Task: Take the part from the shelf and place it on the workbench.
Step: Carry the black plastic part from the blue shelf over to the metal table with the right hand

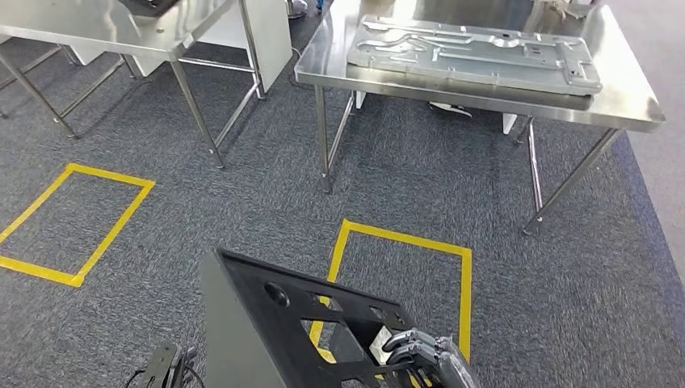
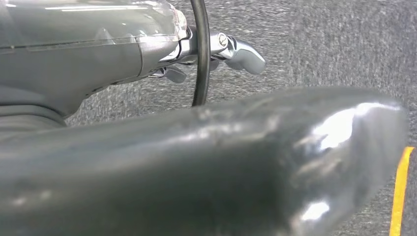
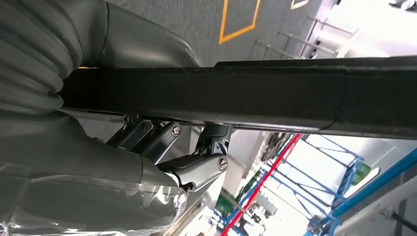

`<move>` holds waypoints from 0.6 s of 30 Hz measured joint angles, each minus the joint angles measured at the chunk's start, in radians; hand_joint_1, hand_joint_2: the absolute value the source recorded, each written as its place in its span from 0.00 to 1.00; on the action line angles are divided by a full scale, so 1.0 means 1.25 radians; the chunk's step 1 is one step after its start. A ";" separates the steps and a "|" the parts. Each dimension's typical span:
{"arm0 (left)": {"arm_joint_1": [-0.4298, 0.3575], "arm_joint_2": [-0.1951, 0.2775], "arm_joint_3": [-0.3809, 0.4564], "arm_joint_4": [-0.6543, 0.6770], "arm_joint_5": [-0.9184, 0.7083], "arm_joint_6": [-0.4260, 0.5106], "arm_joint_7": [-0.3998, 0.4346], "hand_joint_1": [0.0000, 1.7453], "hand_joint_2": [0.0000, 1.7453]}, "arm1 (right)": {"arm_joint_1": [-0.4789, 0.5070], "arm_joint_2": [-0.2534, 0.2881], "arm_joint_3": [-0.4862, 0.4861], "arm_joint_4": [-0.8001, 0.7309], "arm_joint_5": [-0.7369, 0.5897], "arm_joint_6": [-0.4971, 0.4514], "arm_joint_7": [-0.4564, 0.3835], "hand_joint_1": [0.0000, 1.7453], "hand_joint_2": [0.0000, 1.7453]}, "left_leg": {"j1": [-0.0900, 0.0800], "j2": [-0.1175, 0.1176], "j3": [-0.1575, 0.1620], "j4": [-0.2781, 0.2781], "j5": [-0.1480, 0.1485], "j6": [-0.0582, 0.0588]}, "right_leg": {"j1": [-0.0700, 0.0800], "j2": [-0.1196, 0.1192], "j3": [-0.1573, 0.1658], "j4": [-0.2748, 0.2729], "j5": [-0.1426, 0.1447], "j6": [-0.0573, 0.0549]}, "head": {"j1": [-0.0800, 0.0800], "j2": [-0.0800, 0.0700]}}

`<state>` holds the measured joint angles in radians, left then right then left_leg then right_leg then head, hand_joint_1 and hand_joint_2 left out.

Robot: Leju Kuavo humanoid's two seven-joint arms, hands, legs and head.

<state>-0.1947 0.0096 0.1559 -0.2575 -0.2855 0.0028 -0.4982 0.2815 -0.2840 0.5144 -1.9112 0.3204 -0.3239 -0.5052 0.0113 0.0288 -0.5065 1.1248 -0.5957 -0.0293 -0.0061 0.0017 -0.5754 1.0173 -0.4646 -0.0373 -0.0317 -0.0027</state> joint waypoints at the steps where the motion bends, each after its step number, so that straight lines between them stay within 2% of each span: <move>1: 0.001 0.000 0.000 0.000 0.000 0.000 0.000 0.00 0.00 | 0.000 0.000 0.000 0.000 0.000 0.000 0.000 1.00 1.00 | 0.000 -0.009 -0.023 0.043 -0.029 -0.002 | 0.001 0.008 -0.001 0.001 -0.001 -0.002 | 0.000 0.000; 2: 0.002 0.000 0.001 0.000 0.000 0.000 0.000 0.00 0.00 | 0.000 -0.001 0.000 0.000 0.000 0.000 0.000 1.00 1.00 | 0.000 -0.013 -0.045 0.082 -0.050 -0.003 | 0.002 0.017 -0.003 0.002 -0.001 -0.002 | 0.000 0.000; 3: 0.004 0.000 0.001 0.000 0.000 0.000 0.000 0.00 0.00 | 0.001 -0.001 0.000 0.000 0.000 0.000 0.000 1.00 1.00 | 0.000 -0.015 -0.061 0.104 -0.056 -0.003 | 0.003 0.027 -0.004 0.004 -0.002 -0.003 | 0.000 0.000; 4: 0.006 0.000 0.001 0.000 0.000 0.000 0.000 0.00 0.00 | 0.002 -0.001 0.000 0.000 0.000 0.000 0.000 1.00 1.00 | 0.000 -0.016 -0.065 0.101 -0.045 -0.003 | 0.004 0.037 -0.004 0.005 -0.003 -0.002 | 0.000 0.000; 5: 0.007 0.000 0.001 0.000 0.000 0.000 0.000 0.00 0.00 | 0.002 -0.001 0.000 0.000 0.000 0.000 0.000 1.00 1.00 | 0.000 -0.019 -0.058 0.070 -0.017 -0.002 | 0.004 0.046 -0.003 0.007 -0.004 -0.001 | 0.000 0.000; 6: 0.007 0.000 0.001 0.000 0.000 0.000 0.000 0.00 0.00 | 0.002 -0.001 0.000 0.000 0.000 0.000 0.000 1.00 1.00 | 0.000 -0.029 -0.042 0.022 0.018 0.002 | 0.004 0.055 -0.002 0.009 -0.006 0.000 | 0.000 0.000; 7: 0.007 0.000 0.001 0.000 0.000 0.000 0.000 0.00 0.00 | 0.001 -0.001 0.000 0.000 0.000 0.000 0.000 1.00 1.00 | 0.000 -0.047 -0.029 -0.022 0.044 0.007 | 0.004 0.063 -0.002 0.009 -0.007 0.003 | 0.000 0.000; 9: 0.009 0.001 0.004 0.000 0.000 0.000 0.000 0.00 0.00 | 0.001 -0.001 0.000 0.000 0.001 0.001 0.000 1.00 1.00 | -0.003 -0.078 -0.016 -0.075 0.064 0.017 | 0.000 0.081 -0.009 0.011 -0.005 0.010 | 0.000 0.000; 10: 0.010 0.001 0.007 0.000 -0.002 0.000 -0.001 0.00 0.00 | 0.001 -0.001 0.000 0.000 0.002 0.002 0.000 1.00 1.00 | -0.006 -0.083 -0.016 -0.079 0.063 0.021 | -0.003 0.090 -0.013 0.010 -0.002 0.016 | 0.000 0.000; 12: 0.010 0.000 0.012 0.000 -0.008 0.000 -0.002 0.00 0.00 | 0.004 -0.001 -0.001 0.000 0.006 0.003 -0.001 1.00 1.00 | -0.004 -0.067 -0.012 -0.090 0.073 0.031 | -0.004 0.103 -0.018 0.009 0.000 0.025 | 0.000 0.000; 13: 0.008 -0.001 0.014 0.000 -0.012 0.000 -0.004 0.00 0.00 | 0.005 0.000 -0.002 0.000 0.009 0.003 -0.001 1.00 1.00 | -0.001 -0.058 -0.008 -0.097 0.076 0.035 | -0.002 0.091 -0.021 0.014 -0.004 0.029 | 0.000 0.000; 14: 0.007 -0.002 0.016 0.000 -0.016 0.000 -0.005 0.00 0.00 | 0.004 0.000 -0.003 0.000 0.012 0.003 -0.001 1.00 1.00 | 0.002 -0.048 -0.002 -0.105 0.079 0.040 | 0.000 0.071 -0.031 0.034 -0.015 0.032 | 0.000 0.000; 16: 0.009 -0.003 0.022 0.000 -0.023 0.000 -0.009 0.00 0.00 | 0.001 0.002 -0.004 0.000 0.017 0.003 -0.001 1.00 1.00 | 0.003 -0.026 0.006 -0.113 0.078 0.045 | -0.001 0.022 -0.076 0.120 -0.054 0.038 | 0.000 0.000; 17: 0.010 -0.003 0.026 0.000 -0.027 -0.001 -0.010 0.00 0.00 | 0.000 0.003 -0.004 0.000 0.018 0.003 0.000 1.00 1.00 | 0.003 -0.014 0.009 -0.113 0.076 0.045 | -0.004 0.010 -0.105 0.170 -0.072 0.041 | 0.000 0.000; 18: 0.012 -0.003 0.029 0.000 -0.030 -0.001 -0.010 0.00 0.00 | 0.000 0.004 -0.004 0.001 0.020 0.003 0.001 1.00 1.00 | 0.003 -0.003 0.011 -0.113 0.073 0.045 | -0.008 0.005 -0.128 0.206 -0.078 0.044 | 0.000 0.000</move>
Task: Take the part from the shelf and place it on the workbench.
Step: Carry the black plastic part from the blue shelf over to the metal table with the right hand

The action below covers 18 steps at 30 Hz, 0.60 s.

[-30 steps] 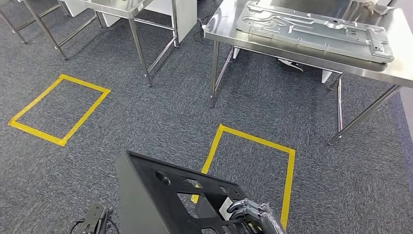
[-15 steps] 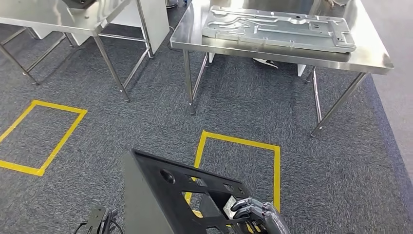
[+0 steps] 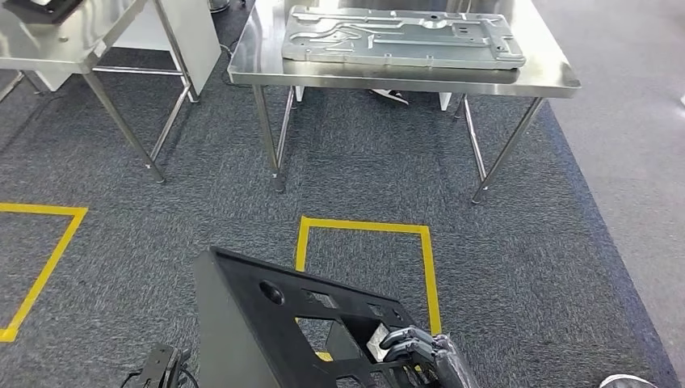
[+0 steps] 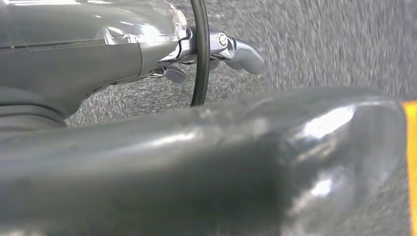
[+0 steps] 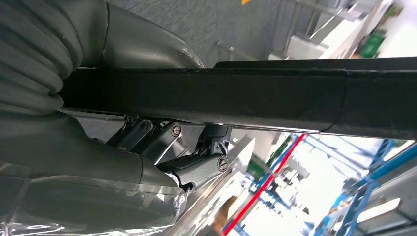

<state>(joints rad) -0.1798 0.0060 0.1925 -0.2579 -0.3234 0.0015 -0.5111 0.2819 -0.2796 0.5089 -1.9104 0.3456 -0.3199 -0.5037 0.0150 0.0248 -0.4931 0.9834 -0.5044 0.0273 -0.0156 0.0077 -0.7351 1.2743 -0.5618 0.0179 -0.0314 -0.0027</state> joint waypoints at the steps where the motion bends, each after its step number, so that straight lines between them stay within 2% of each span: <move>1: 0.001 0.000 0.003 0.000 -0.004 0.000 -0.001 0.00 0.00 | 0.001 0.000 0.000 0.001 0.002 0.000 0.001 1.00 1.00 | 0.000 0.010 0.003 0.000 -0.003 -0.001 | -0.004 -0.004 -0.009 0.010 0.008 0.003 | 0.000 0.000; 2: 0.000 -0.001 0.005 0.000 -0.008 -0.001 -0.001 0.00 0.00 | 0.001 0.000 0.000 0.001 0.004 0.000 0.002 1.00 1.00 | 0.001 0.017 0.007 0.000 -0.007 -0.003 | -0.007 -0.007 -0.002 -0.013 0.031 0.005 | 0.000 0.000; 4: -0.002 -0.002 0.010 0.000 -0.013 -0.002 -0.001 0.00 0.00 | 0.000 0.000 0.000 0.002 0.013 -0.004 0.003 1.00 1.00 | 0.002 0.027 0.017 0.001 -0.017 -0.012 | -0.012 -0.015 0.048 -0.113 0.087 0.008 | 0.000 0.000; 5: -0.004 -0.002 0.013 0.000 -0.015 -0.002 -0.001 0.00 0.00 | 0.000 0.001 0.000 0.002 0.019 -0.007 0.004 1.00 1.00 | 0.001 0.029 0.020 0.002 -0.022 -0.017 | -0.011 -0.019 0.072 -0.159 0.102 0.007 | 0.000 0.000; 6: -0.006 -0.002 0.016 0.000 -0.017 -0.002 -0.002 0.00 0.00 | 0.000 0.001 -0.001 0.003 0.026 -0.012 0.004 1.00 1.00 | 0.000 0.032 0.022 0.002 -0.026 -0.022 | -0.009 -0.022 0.087 -0.187 0.106 0.005 | 0.000 0.000; 7: -0.008 -0.002 0.019 0.000 -0.020 -0.002 -0.002 0.00 0.00 | 0.000 0.001 -0.001 0.003 0.032 -0.017 0.006 1.00 1.00 | -0.001 0.034 0.023 0.001 -0.030 -0.027 | -0.006 -0.023 0.093 -0.198 0.101 0.001 | 0.000 0.000; 9: -0.010 -0.002 0.024 -0.001 -0.027 -0.002 -0.001 0.00 0.00 | 0.000 0.001 -0.001 0.004 0.043 -0.025 0.013 1.00 1.00 | 0.000 0.035 0.029 -0.003 -0.034 -0.037 | -0.004 -0.021 0.095 -0.203 0.094 -0.009 | 0.000 0.000; 11: -0.011 -0.003 0.026 -0.003 -0.038 0.000 0.000 0.00 0.00 | -0.002 0.000 -0.001 0.004 0.064 -0.036 0.031 1.00 1.00 | 0.003 0.020 0.024 0.021 -0.049 -0.045 | -0.006 -0.017 0.105 -0.210 0.089 -0.020 | 0.000 0.000; 12: -0.010 -0.003 0.028 -0.004 -0.043 0.001 0.001 0.00 0.00 | -0.004 0.000 -0.002 0.005 0.080 -0.043 0.046 1.00 1.00 | 0.005 0.008 0.006 0.057 -0.065 -0.048 | -0.007 -0.017 0.112 -0.213 0.087 -0.025 | 0.000 0.000; 14: -0.005 -0.003 0.037 -0.004 -0.051 0.002 0.011 0.00 0.00 | -0.009 -0.001 -0.007 0.009 0.120 -0.057 0.083 1.00 1.00 | 0.004 -0.008 -0.059 0.169 -0.105 -0.049 | -0.002 -0.014 0.121 -0.214 0.080 -0.033 | 0.000 0.000; 15: 0.000 -0.002 0.042 -0.004 -0.054 0.004 0.022 0.00 0.00 | -0.010 -0.001 -0.010 0.012 0.137 -0.064 0.100 1.00 1.00 | 0.004 -0.011 -0.093 0.217 -0.114 -0.048 | 0.000 -0.011 0.126 -0.214 0.076 -0.036 | 0.000 0.000; 16: 0.007 -0.002 0.047 -0.003 -0.056 0.006 0.038 0.00 0.00 | -0.010 -0.001 -0.015 0.015 0.150 -0.071 0.114 1.00 1.00 | 0.003 -0.012 -0.117 0.240 -0.106 -0.047 | 0.001 -0.007 0.132 -0.214 0.072 -0.037 | 0.000 0.000; 17: 0.015 -0.001 0.052 -0.002 -0.059 0.009 0.057 0.00 0.00 | -0.011 -0.001 -0.021 0.017 0.156 -0.076 0.124 1.00 1.00 | 0.003 -0.013 -0.125 0.230 -0.080 -0.045 | 0.003 -0.003 0.139 -0.214 0.067 -0.037 | 0.000 0.000; 18: 0.022 0.000 0.058 0.000 -0.062 0.014 0.079 0.00 0.00 | -0.013 -0.001 -0.027 0.018 0.160 -0.081 0.131 1.00 1.00 | 0.002 -0.013 -0.121 0.193 -0.041 -0.042 | 0.004 0.002 0.148 -0.213 0.061 -0.037 | 0.000 0.000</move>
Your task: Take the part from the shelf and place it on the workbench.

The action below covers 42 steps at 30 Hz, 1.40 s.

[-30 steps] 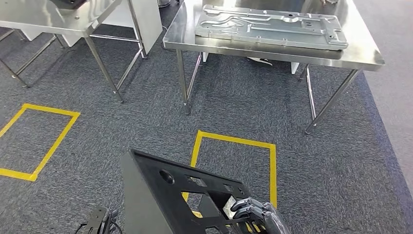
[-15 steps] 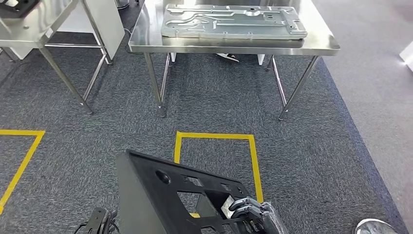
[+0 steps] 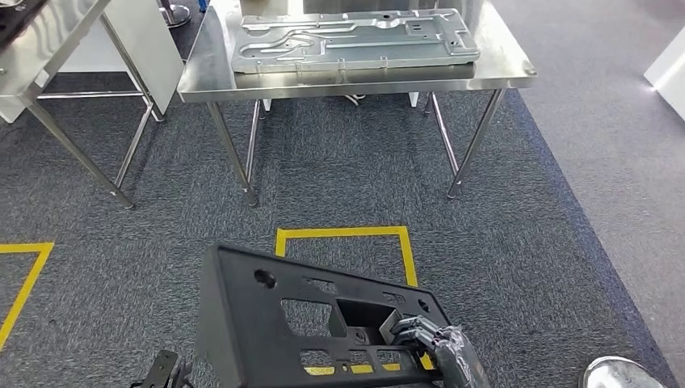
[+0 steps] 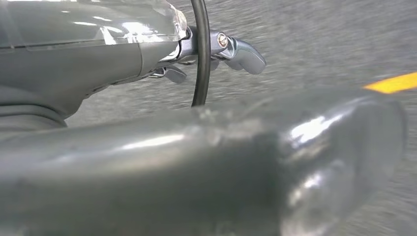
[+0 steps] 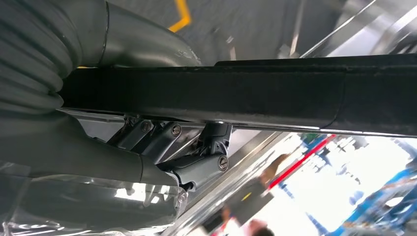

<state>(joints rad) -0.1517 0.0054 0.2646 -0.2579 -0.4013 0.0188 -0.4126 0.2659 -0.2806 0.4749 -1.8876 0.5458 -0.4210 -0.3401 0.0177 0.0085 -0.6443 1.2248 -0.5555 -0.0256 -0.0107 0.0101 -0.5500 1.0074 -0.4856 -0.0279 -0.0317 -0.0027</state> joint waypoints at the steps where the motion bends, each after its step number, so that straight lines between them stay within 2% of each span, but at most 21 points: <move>1: 0.007 0.001 0.005 0.002 -0.004 0.005 0.021 0.00 0.00 | -0.002 0.000 -0.007 0.001 0.002 -0.005 0.004 1.00 1.00 | -0.001 -0.001 0.012 -0.052 0.040 0.005 | 0.001 0.003 0.008 0.000 -0.006 0.002 | 0.000 0.000; 3: 0.019 0.003 0.011 0.009 -0.013 0.013 0.054 0.00 0.00 | -0.005 0.000 -0.017 0.002 0.006 -0.013 0.008 1.00 1.00 | -0.006 -0.002 0.037 -0.130 0.080 0.015 | 0.003 0.008 0.017 0.002 -0.016 0.008 | 0.000 0.000; 8: 0.056 0.006 0.023 0.016 -0.022 0.016 0.087 0.00 0.00 | -0.008 0.004 -0.042 0.003 0.022 -0.030 0.025 1.00 1.00 | -0.008 -0.004 0.053 -0.165 0.075 0.035 | 0.000 0.008 0.014 0.012 -0.032 0.031 | 0.000 0.000; 10: 0.061 0.006 0.027 0.018 -0.022 0.016 0.089 0.00 0.00 | -0.011 0.007 -0.056 0.004 0.024 -0.036 0.029 1.00 1.00 | -0.005 -0.003 0.063 -0.173 0.074 0.044 | -0.003 0.001 -0.018 0.077 -0.064 0.037 | 0.000 0.000; 12: 0.063 0.006 0.030 0.018 -0.023 0.015 0.089 0.00 0.00 | -0.013 0.009 -0.067 0.007 0.028 -0.040 0.035 1.00 1.00 | -0.005 -0.003 0.068 -0.174 0.069 0.049 | -0.005 -0.002 -0.081 0.181 -0.099 0.042 | 0.000 0.000; 13: 0.064 0.006 0.031 0.018 -0.023 0.014 0.089 0.00 0.00 | -0.013 0.011 -0.072 0.010 0.033 -0.041 0.040 1.00 1.00 | -0.005 -0.003 0.071 -0.174 0.066 0.049 | -0.007 -0.003 -0.106 0.213 -0.101 0.044 | 0.000 0.000; 14: 0.065 0.006 0.033 0.018 -0.023 0.013 0.088 0.00 0.00 | -0.014 0.012 -0.077 0.013 0.040 -0.042 0.048 1.00 1.00 | -0.005 -0.003 0.075 -0.174 0.062 0.049 | -0.008 -0.003 -0.117 0.218 -0.087 0.045 | 0.000 0.000; 15: 0.065 0.005 0.036 0.018 -0.024 0.011 0.087 0.00 0.00 | -0.016 0.013 -0.084 0.016 0.050 -0.043 0.057 1.00 1.00 | -0.005 -0.003 0.081 -0.174 0.058 0.047 | -0.010 -0.004 -0.113 0.192 -0.058 0.046 | 0.000 0.000; 17: 0.062 0.004 0.042 0.018 -0.025 0.007 0.084 0.00 0.00 | -0.028 0.015 -0.098 0.024 0.073 -0.042 0.079 1.00 1.00 | -0.005 -0.004 0.091 -0.173 0.049 0.042 | -0.010 -0.008 -0.074 0.091 0.008 0.042 | 0.000 0.000; 18: 0.059 0.002 0.045 0.018 -0.026 0.005 0.083 0.00 0.00 | -0.038 0.016 -0.107 0.030 0.084 -0.042 0.090 1.00 1.00 | -0.007 -0.004 0.094 -0.173 0.045 0.037 | -0.008 -0.009 -0.056 0.048 0.025 0.039 | 0.000 0.000; 19: 0.055 0.001 0.047 0.018 -0.027 0.003 0.083 0.00 0.00 | -0.047 0.017 -0.114 0.035 0.093 -0.041 0.099 1.00 1.00 | -0.008 -0.004 0.095 -0.172 0.041 0.032 | -0.006 -0.011 -0.046 0.023 0.031 0.036 | 0.000 0.000; 22: 0.048 -0.001 0.053 0.018 -0.031 0.001 0.086 0.00 0.00 | -0.071 0.018 -0.132 0.052 0.124 -0.038 0.131 1.00 1.00 | -0.008 -0.001 0.099 -0.175 0.033 0.019 | -0.004 -0.008 -0.039 0.007 0.023 0.026 | 0.000 0.000; 24: 0.043 -0.004 0.059 0.018 -0.034 -0.003 0.090 0.00 0.00 | -0.099 0.018 -0.139 0.071 0.147 -0.031 0.161 1.00 1.00 | -0.007 0.000 0.090 -0.145 0.014 0.010 | -0.008 -0.006 -0.032 0.001 0.021 0.017 | 0.000 0.000; 27: 0.038 -0.005 0.070 0.018 -0.036 -0.009 0.096 0.00 0.00 | -0.147 0.018 -0.147 0.112 0.165 -0.012 0.205 1.00 1.00 | -0.006 -0.002 0.014 -0.002 -0.046 0.004 | -0.006 -0.007 -0.023 -0.001 0.015 0.006 | 0.000 0.000; 28: 0.038 -0.006 0.073 0.018 -0.036 -0.011 0.098 0.00 0.00 | -0.159 0.018 -0.149 0.128 0.167 -0.008 0.213 1.00 1.00 | -0.006 -0.002 -0.013 0.039 -0.054 0.003 | -0.004 -0.007 -0.019 -0.001 0.011 0.005 | 0.000 0.000; 30: 0.040 -0.007 0.077 0.018 -0.037 -0.012 0.100 0.00 0.00 | -0.176 0.018 -0.150 0.153 0.169 -0.004 0.220 1.00 1.00 | -0.006 -0.002 -0.032 0.042 -0.023 0.003 | -0.003 -0.007 -0.010 0.000 0.003 0.005 | 0.000 0.000; 32: 0.039 -0.008 0.083 0.018 -0.042 -0.012 0.104 0.00 0.00 | -0.192 0.018 -0.150 0.172 0.171 0.001 0.222 1.00 1.00 | -0.008 0.006 -0.002 -0.052 0.048 0.009 | -0.002 -0.011 0.002 0.002 -0.008 0.008 | 0.000 0.000; 34: 0.037 -0.008 0.086 0.018 -0.048 -0.012 0.110 0.00 0.00 | -0.206 0.018 -0.149 0.188 0.178 0.005 0.226 1.00 1.00 | -0.014 0.018 0.026 -0.130 0.083 0.019 | 0.001 -0.016 0.009 0.006 -0.018 0.015 | 0.000 0.000; 36: 0.035 -0.009 0.087 0.018 -0.050 -0.011 0.113 0.00 0.00 | -0.216 0.018 -0.145 0.202 0.192 0.006 0.231 1.00 1.00 | -0.019 0.016 0.031 -0.148 0.080 0.028 | 0.005 -0.025 0.010 0.006 -0.023 0.022 | 0.000 0.000; 39: 0.035 -0.010 0.087 0.018 -0.055 -0.011 0.116 0.00 0.00 | -0.233 0.023 -0.130 0.220 0.213 0.006 0.238 1.00 1.00 | -0.013 -0.002 0.038 -0.159 0.081 0.042 | 0.002 -0.032 0.009 0.021 -0.040 0.033 | 0.000 0.000; 42: 0.034 -0.011 0.088 0.018 -0.058 -0.011 0.118 0.00 0.00 | -0.244 0.039 -0.125 0.234 0.219 0.005 0.242 1.00 1.00 | -0.010 -0.019 0.045 -0.163 0.078 0.051 | -0.005 -0.019 -0.058 0.147 -0.092 0.041 | 0.000 0.000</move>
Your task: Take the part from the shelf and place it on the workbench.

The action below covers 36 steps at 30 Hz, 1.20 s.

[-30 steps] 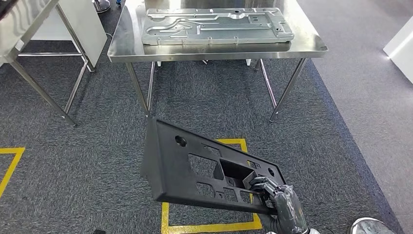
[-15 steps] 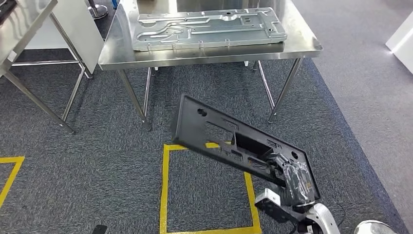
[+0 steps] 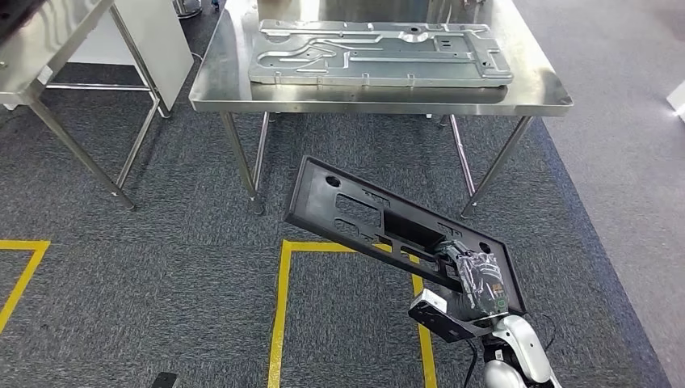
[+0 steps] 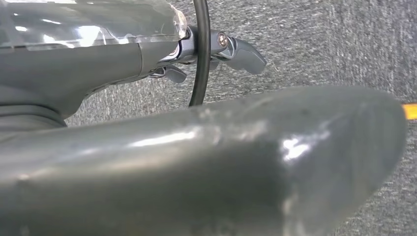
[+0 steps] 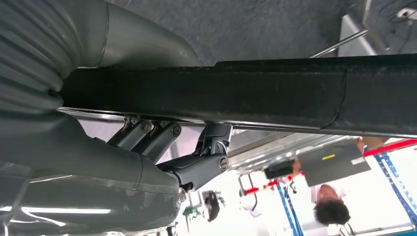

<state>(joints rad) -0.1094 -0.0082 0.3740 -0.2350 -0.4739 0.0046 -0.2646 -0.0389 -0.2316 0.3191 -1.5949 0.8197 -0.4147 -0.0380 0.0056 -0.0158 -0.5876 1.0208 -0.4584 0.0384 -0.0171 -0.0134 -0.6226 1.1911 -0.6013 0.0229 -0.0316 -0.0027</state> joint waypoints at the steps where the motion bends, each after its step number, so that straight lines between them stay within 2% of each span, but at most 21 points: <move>1: 0.001 0.000 0.000 0.000 -0.002 0.000 0.001 0.00 0.00 | -0.001 0.007 0.001 0.006 0.003 0.000 0.002 1.00 1.00 | 0.000 -0.007 0.002 0.000 -0.002 0.001 | -0.003 0.002 -0.032 0.047 -0.010 0.002 | 0.000 0.000; 2: 0.002 0.000 0.000 0.000 -0.004 0.000 0.002 0.00 0.00 | -0.002 0.015 0.003 0.012 0.006 0.000 0.006 1.00 1.00 | 0.000 -0.015 0.006 0.000 -0.005 0.001 | -0.005 0.002 -0.054 0.072 -0.006 0.004 | 0.000 0.000; 3: 0.003 0.000 0.000 0.000 -0.006 0.000 0.003 0.00 0.00 | -0.003 0.022 0.005 0.018 0.011 0.000 0.010 1.00 1.00 | 0.000 -0.023 0.011 0.000 -0.009 0.000 | -0.006 0.002 -0.063 0.070 0.014 0.004 | 0.000 0.000; 5: 0.004 0.000 0.000 0.000 -0.008 -0.001 0.004 0.00 0.00 | -0.006 0.033 0.012 0.027 0.020 0.000 0.015 1.00 1.00 | 0.001 -0.037 0.023 0.000 -0.018 -0.005 | -0.009 0.006 -0.040 -0.013 0.084 0.003 | 0.000 0.000; 6: 0.004 -0.001 0.000 0.000 -0.010 -0.001 0.004 0.00 0.00 | -0.010 0.037 0.015 0.031 0.024 -0.001 0.017 1.00 1.00 | 0.000 -0.042 0.029 0.000 -0.022 -0.008 | -0.008 0.008 -0.023 -0.059 0.110 0.000 | 0.000 0.000; 7: 0.004 -0.001 0.001 0.000 -0.011 -0.002 0.004 0.00 0.00 | -0.014 0.041 0.018 0.035 0.027 -0.003 0.018 1.00 1.00 | 0.000 -0.045 0.031 0.001 -0.026 -0.013 | -0.006 0.010 -0.007 -0.097 0.122 -0.002 | 0.000 0.000; 11: 0.008 -0.001 0.005 0.000 -0.019 -0.002 0.004 0.00 0.00 | -0.020 0.053 0.034 0.051 0.030 -0.009 0.017 1.00 1.00 | 0.002 -0.048 0.033 -0.004 -0.035 -0.033 | -0.002 0.015 0.010 -0.132 0.112 -0.015 | 0.000 0.000; 13: 0.006 -0.001 0.006 0.000 -0.021 -0.002 0.004 0.00 0.00 | -0.021 0.052 0.041 0.057 0.034 -0.012 0.017 1.00 1.00 | 0.002 -0.029 0.022 0.030 -0.055 -0.042 | -0.005 0.012 0.022 -0.141 0.110 -0.024 | 0.000 0.000; 16: 0.004 -0.001 0.011 0.000 -0.025 -0.003 0.006 0.00 0.00 | -0.024 0.047 0.048 0.067 0.045 -0.015 0.018 1.00 1.00 | 0.003 -0.002 -0.060 0.180 -0.109 -0.050 | 0.000 0.006 0.037 -0.144 0.101 -0.035 | 0.000 0.000; 17: 0.005 -0.001 0.013 0.000 -0.026 -0.004 0.007 0.00 0.00 | -0.024 0.046 0.051 0.070 0.048 -0.014 0.019 1.00 1.00 | 0.003 0.000 -0.085 0.215 -0.112 -0.051 | 0.001 0.004 0.041 -0.144 0.097 -0.036 | 0.000 0.000; 18: 0.006 -0.001 0.014 0.000 -0.027 -0.004 0.007 0.00 0.00 | -0.024 0.046 0.054 0.073 0.050 -0.014 0.020 1.00 1.00 | 0.003 0.000 -0.098 0.224 -0.100 -0.051 | 0.002 0.004 0.046 -0.143 0.093 -0.036 | 0.000 0.000; 19: 0.007 -0.001 0.016 0.000 -0.029 -0.005 0.008 0.00 0.00 | -0.025 0.046 0.056 0.074 0.054 -0.014 0.021 1.00 1.00 | 0.003 0.000 -0.093 0.198 -0.072 -0.051 | 0.003 0.003 0.051 -0.143 0.088 -0.036 | 0.000 0.000; 21: 0.007 -0.001 0.018 0.000 -0.034 -0.005 0.008 0.00 0.00 | -0.030 0.046 0.059 0.076 0.067 -0.014 0.027 1.00 1.00 | 0.001 0.001 -0.055 0.097 -0.009 -0.045 | 0.004 0.003 0.062 -0.140 0.078 -0.031 | 0.000 0.000; 22: 0.006 -0.001 0.019 0.000 -0.036 -0.005 0.009 0.00 0.00 | -0.035 0.046 0.060 0.075 0.075 -0.013 0.031 1.00 1.00 | 0.000 0.001 -0.036 0.052 0.009 -0.040 | 0.006 0.003 0.065 -0.138 0.073 -0.028 | 0.000 0.000; 24: 0.005 -0.001 0.022 0.000 -0.040 -0.006 0.010 0.00 0.00 | -0.046 0.046 0.061 0.074 0.085 -0.013 0.037 1.00 1.00 | -0.004 0.001 -0.022 0.018 0.010 -0.032 | 0.008 0.004 0.066 -0.138 0.069 -0.021 | 0.000 0.000; 28: 0.005 -0.001 0.024 0.000 -0.043 -0.006 0.010 0.00 0.00 | -0.058 0.047 0.064 0.071 0.091 -0.012 0.042 1.00 1.00 | 0.003 -0.003 -0.013 0.005 0.010 -0.017 | 0.007 0.002 0.059 -0.120 0.054 -0.006 | 0.000 0.000; 29: 0.004 -0.001 0.024 0.000 -0.044 -0.007 0.010 0.00 0.00 | -0.060 0.049 0.064 0.068 0.093 -0.012 0.043 1.00 1.00 | 0.005 -0.003 -0.011 0.003 0.010 -0.013 | 0.005 0.002 0.043 -0.089 0.039 -0.003 | 0.000 0.000; 32: 0.004 -0.001 0.029 0.000 -0.048 -0.011 0.009 0.00 0.00 | -0.069 0.052 0.066 0.056 0.110 -0.009 0.056 1.00 1.00 | 0.004 -0.004 -0.005 0.002 0.003 -0.006 | 0.001 0.004 -0.045 0.053 -0.004 0.004 | 0.000 0.000; 33: 0.005 -0.001 0.032 0.000 -0.049 -0.011 0.008 0.00 0.00 | -0.072 0.052 0.066 0.050 0.116 -0.009 0.063 1.00 1.00 | 0.004 -0.005 -0.001 0.003 0.000 -0.005 | 0.000 0.003 -0.065 0.074 0.003 0.005 | 0.000 0.000; 34: 0.007 -0.001 0.035 0.000 -0.050 -0.012 0.007 0.00 0.00 | -0.076 0.052 0.064 0.042 0.121 -0.008 0.070 1.00 1.00 | 0.004 -0.005 0.004 0.003 -0.004 -0.006 | -0.002 0.003 -0.067 0.060 0.027 0.005 | 0.000 0.000; 36: 0.010 -0.002 0.039 0.000 -0.053 -0.012 0.005 0.00 0.00 | -0.089 0.053 0.055 0.018 0.125 -0.004 0.079 1.00 1.00 | 0.004 -0.006 0.016 0.003 -0.014 -0.011 | -0.004 0.003 -0.037 -0.027 0.094 0.003 | 0.000 0.000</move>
<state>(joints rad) -0.0966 -0.0102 0.4228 -0.2349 -0.5403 -0.0099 -0.2587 -0.1498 -0.1651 0.3876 -1.5726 0.9762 -0.4194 0.0608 0.0106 -0.0232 -0.5673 1.0242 -0.4764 0.0242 -0.0218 -0.0103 -0.6693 1.1575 -0.4836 0.0270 -0.0317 -0.0027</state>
